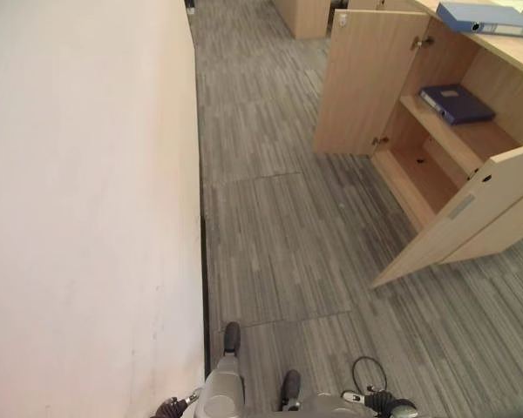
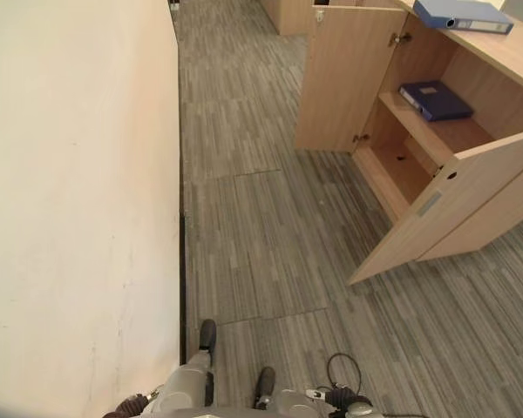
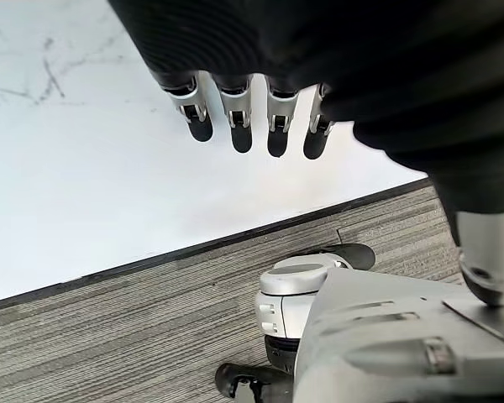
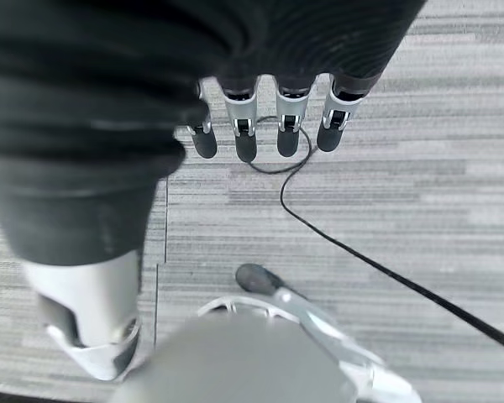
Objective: Put the empty folder in the office cabinet
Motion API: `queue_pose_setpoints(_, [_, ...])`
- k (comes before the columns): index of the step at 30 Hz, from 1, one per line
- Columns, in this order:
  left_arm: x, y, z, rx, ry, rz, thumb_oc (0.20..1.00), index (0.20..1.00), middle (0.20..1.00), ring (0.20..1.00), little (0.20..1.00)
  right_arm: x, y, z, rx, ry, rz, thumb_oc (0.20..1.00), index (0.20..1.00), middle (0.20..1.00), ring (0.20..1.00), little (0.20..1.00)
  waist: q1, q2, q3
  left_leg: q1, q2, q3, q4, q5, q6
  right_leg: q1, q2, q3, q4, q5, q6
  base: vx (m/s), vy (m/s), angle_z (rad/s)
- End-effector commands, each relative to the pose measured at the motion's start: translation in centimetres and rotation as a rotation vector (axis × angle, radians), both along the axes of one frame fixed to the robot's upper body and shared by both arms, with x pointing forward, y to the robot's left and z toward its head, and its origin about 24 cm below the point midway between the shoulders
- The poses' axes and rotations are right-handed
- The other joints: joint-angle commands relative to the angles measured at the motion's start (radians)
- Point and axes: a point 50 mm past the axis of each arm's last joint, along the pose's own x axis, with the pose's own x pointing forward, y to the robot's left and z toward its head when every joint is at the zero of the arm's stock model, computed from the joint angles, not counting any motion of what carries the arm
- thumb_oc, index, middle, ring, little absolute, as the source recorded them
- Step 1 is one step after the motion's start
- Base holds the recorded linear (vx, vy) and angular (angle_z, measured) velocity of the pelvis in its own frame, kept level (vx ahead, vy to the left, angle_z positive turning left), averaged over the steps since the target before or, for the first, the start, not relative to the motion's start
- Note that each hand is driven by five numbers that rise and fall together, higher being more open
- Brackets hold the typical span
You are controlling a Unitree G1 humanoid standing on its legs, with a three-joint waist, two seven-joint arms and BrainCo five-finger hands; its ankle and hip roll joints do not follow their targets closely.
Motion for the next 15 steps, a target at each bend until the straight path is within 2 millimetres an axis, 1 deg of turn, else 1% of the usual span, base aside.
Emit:
queue_pose_setpoints(1, [-1.8,0.1,-0.1,-0.006,0.009,0.046,1.000,1.000,1.000,1.000,1.000,-0.7,-0.2,-0.1,-0.001,0.008,0.018,1.000,1.000,1.000,1.000,1.000,0.014,0.025,-0.058,-0.051,-0.009,-0.004,0.001,0.137,0.064,0.186,-0.048,0.041,0.020,-0.041,0.083,0.39,0.242,-0.25])
queue_pose_setpoints(2, [-1.9,0.2,-0.1,-0.007,0.011,0.053,1.000,1.000,1.000,1.000,1.000,-1.0,0.0,-0.2,0.005,0.022,0.032,1.000,1.000,1.000,1.000,1.000,0.020,0.021,-0.071,-0.040,-0.021,0.002,0.001,0.128,0.074,0.191,-0.070,0.039,0.030,-0.046,0.094,0.38,0.242,-0.28])
queue_pose_setpoints(3, [-1.9,0.2,-0.1,-0.007,0.011,0.053,1.000,1.000,1.000,1.000,1.000,-1.0,0.0,-0.2,0.005,0.022,0.032,1.000,1.000,1.000,1.000,1.000,0.020,0.021,-0.071,-0.040,-0.021,0.002,0.001,0.128,0.074,0.191,-0.070,0.039,0.030,-0.046,0.094,0.39,0.267,-0.30])
queue_pose_setpoints(4, [-1.5,0.6,0.0,-0.001,-0.006,0.057,1.000,1.000,1.000,1.000,1.000,-0.7,0.4,-0.2,0.019,0.021,0.054,1.000,1.000,1.000,1.000,1.000,0.031,0.014,-0.089,-0.019,-0.048,0.014,0.001,0.104,0.098,0.189,-0.113,0.032,0.068,-0.043,0.117,0.34,0.257,-0.22])
queue_pose_setpoints(5, [-1.2,0.7,0.1,0.004,-0.015,0.049,1.000,1.000,1.000,1.000,1.000,-0.4,0.6,-0.2,0.024,0.018,0.069,1.000,1.000,1.000,1.000,1.000,0.037,0.009,-0.094,0.000,-0.068,0.019,0.001,0.087,0.113,0.183,-0.138,0.030,0.101,-0.039,0.130,0.33,0.257,-0.25])
queue_pose_setpoints(6, [-1.2,0.7,0.1,0.003,-0.015,0.049,1.000,1.000,1.000,1.000,1.000,-0.4,0.6,-0.2,0.023,0.018,0.069,1.000,1.000,1.000,1.000,1.000,0.037,0.010,-0.096,-0.002,-0.066,0.019,0.001,0.087,0.113,0.181,-0.136,0.031,0.100,-0.038,0.129,0.22,0.197,-0.29])
queue_pose_setpoints(7, [-0.9,0.8,0.2,0.005,-0.025,0.039,1.000,1.000,1.000,1.000,1.000,-0.1,0.9,-0.2,0.029,0.011,0.084,1.000,1.000,1.000,1.000,1.000,0.042,0.005,-0.106,0.009,-0.086,0.025,0.001,0.070,0.129,0.173,-0.159,0.031,0.134,-0.020,0.143,0.28,0.284,-0.06])
queue_pose_setpoints(8, [-0.3,1.0,0.3,0.011,-0.041,0.017,1.000,1.000,1.000,1.000,1.000,0.9,1.2,0.0,0.035,-0.019,0.098,1.000,1.000,1.000,1.000,1.000,0.046,0.002,-0.110,0.045,-0.128,0.025,0.001,0.034,0.160,0.146,-0.200,0.026,0.227,0.024,0.166,0.36,0.383,0.07])
queue_pose_setpoints(9, [-0.1,1.1,0.4,0.011,-0.043,0.010,1.000,1.000,1.000,1.000,1.000,1.4,1.3,0.1,0.037,-0.034,0.105,1.000,1.000,1.000,1.000,1.000,0.044,0.002,-0.111,0.062,-0.147,0.026,0.001,0.017,0.175,0.121,-0.221,0.022,0.300,0.060,0.177,0.24,0.274,0.12])
queue_pose_setpoints(10, [-0.1,1.1,0.4,0.011,-0.043,0.010,1.000,1.000,1.000,1.000,1.000,1.4,1.3,0.1,0.037,-0.034,0.105,1.000,1.000,1.000,1.000,1.000,0.045,0.004,-0.113,0.059,-0.145,0.026,0.001,0.017,0.175,0.119,-0.219,0.023,0.299,0.062,0.176,0.20,0.328,0.08])
queue_pose_setpoints(11, [0.3,1.0,0.4,0.007,-0.053,-0.006,1.000,1.000,1.000,1.000,1.000,2.6,1.5,0.4,0.038,-0.067,0.132,1.000,1.000,1.000,1.000,1.000,0.039,0.007,-0.104,0.103,-0.192,0.024,0.001,-0.018,0.213,0.060,-0.279,0.011,0.500,0.197,0.199,0.12,0.230,0.10])
queue_pose_setpoints(12, [0.3,1.0,0.4,0.006,-0.053,-0.006,1.000,1.000,1.000,1.000,1.000,2.6,1.5,0.4,0.037,-0.067,0.132,1.000,1.000,1.000,1.000,1.000,0.039,0.008,-0.105,0.100,-0.190,0.025,0.001,-0.017,0.213,0.057,-0.277,0.011,0.499,0.199,0.199,0.24,0.441,0.26])
queue_pose_setpoints(13, [0.7,0.9,0.5,0.006,-0.059,-0.032,1.000,1.000,1.000,1.000,1.000,3.6,1.6,0.7,0.029,-0.095,0.163,1.000,1.000,1.000,1.000,1.000,0.024,0.020,-0.084,0.158,-0.222,0.015,0.001,-0.054,0.241,-0.001,-0.324,-0.008,0.679,0.280,0.198,0.11,0.211,0.22])
queue_pose_setpoints(14, [0.7,0.9,0.5,0.006,-0.059,-0.032,1.000,1.000,1.000,1.000,1.000,3.6,1.6,0.7,0.029,-0.095,0.163,1.000,1.000,1.000,1.000,1.000,0.024,0.020,-0.084,0.158,-0.222,0.015,0.001,-0.054,0.241,-0.001,-0.324,-0.008,0.679,0.280,0.198,0.28,0.392,0.41])
queue_pose_setpoints(15, [0.7,1.0,0.5,0.006,-0.054,-0.047,1.000,1.000,1.000,1.000,1.000,4.5,1.8,1.0,0.033,-0.128,0.163,1.000,1.000,1.000,1.000,1.000,0.012,0.030,-0.065,0.209,-0.235,0.013,0.001,-0.100,0.252,-0.055,-0.378,-0.054,0.798,0.301,0.213,0.17,0.185,0.69])
